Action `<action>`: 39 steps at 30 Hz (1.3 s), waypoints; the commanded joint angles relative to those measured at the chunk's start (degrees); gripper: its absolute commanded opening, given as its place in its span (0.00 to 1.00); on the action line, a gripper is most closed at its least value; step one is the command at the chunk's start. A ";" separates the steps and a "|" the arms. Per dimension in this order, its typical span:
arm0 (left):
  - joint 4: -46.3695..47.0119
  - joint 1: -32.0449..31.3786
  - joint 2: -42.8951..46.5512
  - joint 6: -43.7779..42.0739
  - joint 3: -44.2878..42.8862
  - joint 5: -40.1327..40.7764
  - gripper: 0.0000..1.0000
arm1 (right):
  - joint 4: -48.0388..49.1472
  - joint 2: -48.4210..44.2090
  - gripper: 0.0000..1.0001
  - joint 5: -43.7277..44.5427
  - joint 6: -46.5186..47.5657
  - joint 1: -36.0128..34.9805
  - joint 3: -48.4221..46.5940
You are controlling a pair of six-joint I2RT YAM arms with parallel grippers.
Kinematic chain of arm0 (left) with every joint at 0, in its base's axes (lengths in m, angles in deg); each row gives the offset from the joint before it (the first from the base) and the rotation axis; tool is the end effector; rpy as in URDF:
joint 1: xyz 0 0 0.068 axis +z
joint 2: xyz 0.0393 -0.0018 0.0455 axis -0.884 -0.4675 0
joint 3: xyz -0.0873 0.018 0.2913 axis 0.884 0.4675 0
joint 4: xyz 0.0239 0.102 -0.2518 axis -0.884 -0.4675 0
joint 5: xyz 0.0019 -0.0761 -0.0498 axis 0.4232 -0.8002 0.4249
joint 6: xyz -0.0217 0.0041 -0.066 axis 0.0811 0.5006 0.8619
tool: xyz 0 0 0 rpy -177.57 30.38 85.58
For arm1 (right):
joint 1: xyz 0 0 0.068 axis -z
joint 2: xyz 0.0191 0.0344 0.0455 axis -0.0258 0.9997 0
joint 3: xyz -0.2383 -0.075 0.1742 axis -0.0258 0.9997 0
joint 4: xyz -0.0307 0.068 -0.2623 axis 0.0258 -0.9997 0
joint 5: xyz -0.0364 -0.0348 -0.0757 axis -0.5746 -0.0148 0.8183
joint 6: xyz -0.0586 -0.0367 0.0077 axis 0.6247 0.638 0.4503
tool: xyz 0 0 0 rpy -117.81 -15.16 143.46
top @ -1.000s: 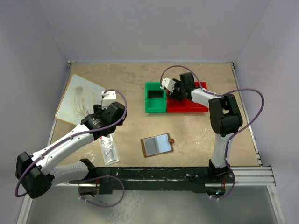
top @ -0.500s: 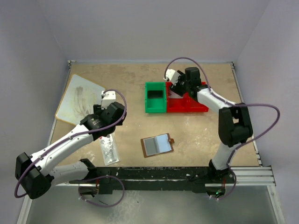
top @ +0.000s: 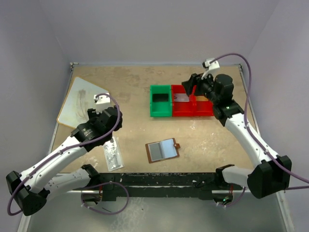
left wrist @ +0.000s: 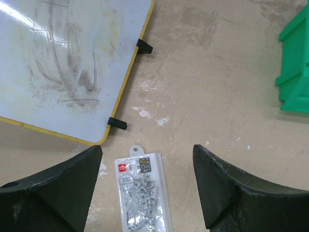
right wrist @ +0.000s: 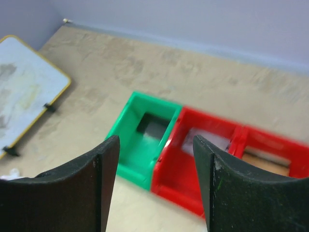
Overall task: Take the credit cards out of the card holder
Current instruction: Adjust the card holder at the center of the board.
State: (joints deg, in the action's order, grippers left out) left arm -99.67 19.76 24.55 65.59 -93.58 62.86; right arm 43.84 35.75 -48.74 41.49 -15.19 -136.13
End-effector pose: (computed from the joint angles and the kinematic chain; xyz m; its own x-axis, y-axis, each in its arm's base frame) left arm 0.1639 -0.0952 0.3214 -0.4982 -0.1163 -0.8593 -0.2266 0.9740 -0.0004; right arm 0.3034 0.1014 0.4124 -0.0736 0.1189 -0.9902 -0.4477 0.8833 0.1394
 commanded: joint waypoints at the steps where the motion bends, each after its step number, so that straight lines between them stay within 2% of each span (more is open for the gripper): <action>1: 0.06 0.48 2.40 1.68 -0.25 4.50 0.74 | -2.67 -4.94 0.63 0.48 -14.41 -2.59 6.64; 4: -0.18 0.45 2.83 2.21 -0.24 5.46 0.74 | -9.31 -7.14 0.63 14.74 -15.46 -11.21 8.98; 8: -0.98 0.46 2.40 2.88 -0.61 6.65 0.74 | -16.04 -6.55 0.63 25.60 -19.86 -24.27 9.86; 11: -1.90 0.49 2.14 3.69 -0.96 7.61 0.74 | -21.31 -5.84 0.63 31.45 -27.72 -30.51 11.08; 18: -2.81 0.52 2.46 5.27 -0.98 8.89 0.78 | -20.68 -2.49 0.64 33.06 -39.88 -41.44 15.89; 25: -2.98 0.49 2.30 5.40 -0.99 8.97 0.78 | -24.69 8.97 0.70 36.21 -43.31 -49.62 9.93; 32: -3.68 0.45 4.22 6.37 -1.06 10.35 0.79 | -23.38 16.69 0.71 34.70 -44.57 -52.53 7.69; 39: -3.48 0.45 5.07 6.30 -0.90 10.74 0.79 | -23.43 19.68 0.71 34.39 -45.51 -52.94 5.81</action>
State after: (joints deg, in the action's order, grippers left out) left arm -103.45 19.91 29.08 70.88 -93.53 71.65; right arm 20.48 55.31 -15.52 -2.00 -67.86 -126.88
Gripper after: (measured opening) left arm 0.788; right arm 0.707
